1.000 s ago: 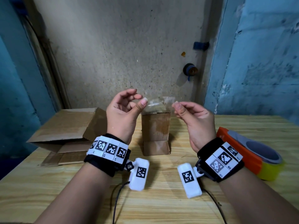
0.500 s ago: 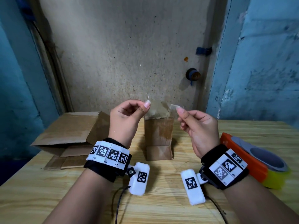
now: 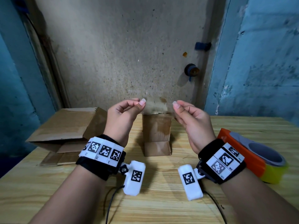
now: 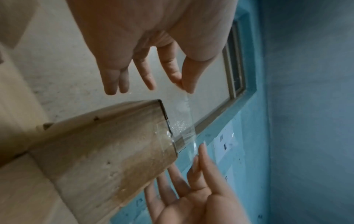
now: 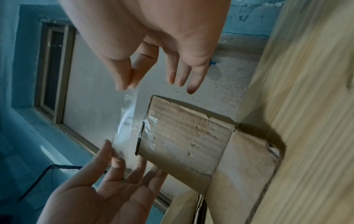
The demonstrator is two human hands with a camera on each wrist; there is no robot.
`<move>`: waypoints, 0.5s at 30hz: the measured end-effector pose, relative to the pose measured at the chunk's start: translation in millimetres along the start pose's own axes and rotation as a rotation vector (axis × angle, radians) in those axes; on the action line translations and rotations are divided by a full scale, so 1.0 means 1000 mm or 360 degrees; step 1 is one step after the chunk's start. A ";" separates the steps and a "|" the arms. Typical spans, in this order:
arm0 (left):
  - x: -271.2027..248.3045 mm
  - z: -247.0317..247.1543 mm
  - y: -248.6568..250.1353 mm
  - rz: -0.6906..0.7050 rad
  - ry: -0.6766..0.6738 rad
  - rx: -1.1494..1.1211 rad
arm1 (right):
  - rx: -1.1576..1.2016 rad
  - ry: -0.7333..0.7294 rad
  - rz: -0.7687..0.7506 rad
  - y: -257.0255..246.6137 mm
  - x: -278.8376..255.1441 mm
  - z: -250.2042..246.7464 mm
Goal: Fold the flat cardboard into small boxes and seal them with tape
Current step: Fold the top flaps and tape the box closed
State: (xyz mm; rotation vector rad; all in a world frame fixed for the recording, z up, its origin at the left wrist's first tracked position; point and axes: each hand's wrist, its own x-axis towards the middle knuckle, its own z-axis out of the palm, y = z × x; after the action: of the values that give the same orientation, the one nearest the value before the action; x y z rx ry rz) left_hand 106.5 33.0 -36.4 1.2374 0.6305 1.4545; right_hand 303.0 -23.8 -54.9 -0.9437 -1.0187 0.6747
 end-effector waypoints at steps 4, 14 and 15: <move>0.008 -0.002 0.000 -0.0330 -0.0123 -0.0198 | 0.0072 -0.0083 0.0176 -0.003 -0.004 0.004; 0.003 -0.001 -0.007 -0.0285 -0.0092 -0.0043 | 0.0092 -0.0064 0.0280 -0.011 -0.007 0.003; 0.002 -0.002 -0.007 -0.0287 -0.0096 -0.0053 | 0.0087 -0.0056 0.0279 -0.012 -0.008 0.003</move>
State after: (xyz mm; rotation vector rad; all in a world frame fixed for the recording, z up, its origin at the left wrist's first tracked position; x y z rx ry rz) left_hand 107.8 37.3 -42.2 1.1634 0.6572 1.2694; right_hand 297.5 -34.6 -46.7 -0.9836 -0.9509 0.8635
